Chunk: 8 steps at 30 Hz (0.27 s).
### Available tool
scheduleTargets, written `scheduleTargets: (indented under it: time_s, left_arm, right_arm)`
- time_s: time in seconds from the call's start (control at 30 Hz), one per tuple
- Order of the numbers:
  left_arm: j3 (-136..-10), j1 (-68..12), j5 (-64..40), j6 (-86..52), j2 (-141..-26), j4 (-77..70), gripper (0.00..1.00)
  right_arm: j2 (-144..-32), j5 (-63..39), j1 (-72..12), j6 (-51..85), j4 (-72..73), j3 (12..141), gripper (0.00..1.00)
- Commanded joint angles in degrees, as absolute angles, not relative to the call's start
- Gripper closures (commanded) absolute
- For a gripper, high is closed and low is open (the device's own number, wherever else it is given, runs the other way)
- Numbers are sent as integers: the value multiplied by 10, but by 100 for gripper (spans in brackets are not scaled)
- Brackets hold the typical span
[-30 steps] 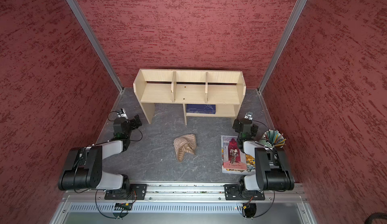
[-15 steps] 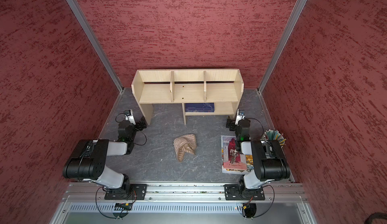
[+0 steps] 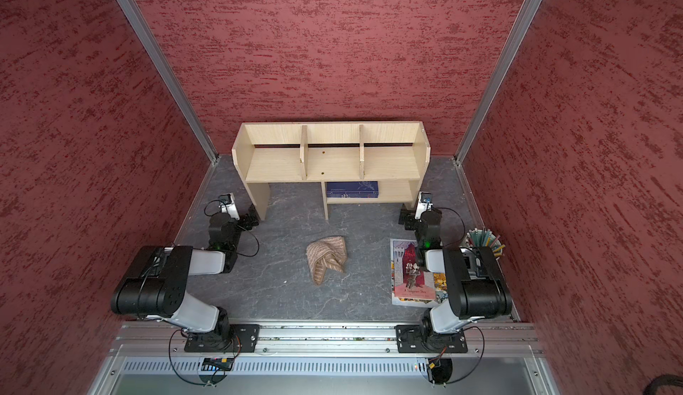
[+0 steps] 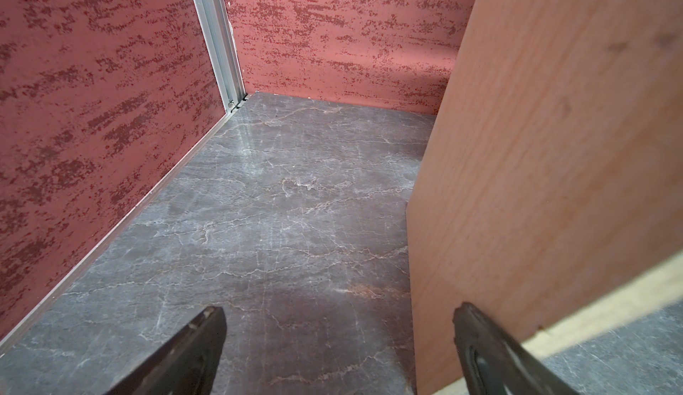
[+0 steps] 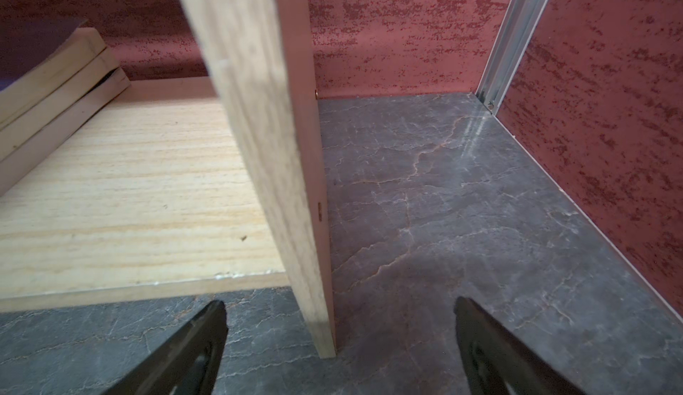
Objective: Wipe the bookshelf clean with a cloth
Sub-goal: Reset both arms
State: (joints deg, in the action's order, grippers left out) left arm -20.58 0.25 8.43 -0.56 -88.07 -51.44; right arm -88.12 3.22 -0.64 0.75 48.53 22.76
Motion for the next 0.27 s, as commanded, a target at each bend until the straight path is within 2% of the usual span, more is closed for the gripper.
scheduleTargets:
  time_s: [0.0,0.23]
  left_arm:
    - [-206,-3,63,0,-879,-538,0]
    - [-206,-3,64,1,-879,-538,0]
  right_arm:
    - [-879,25,-7,1,502,227,2]
    - [-878,24,-9,1,501,227,2]
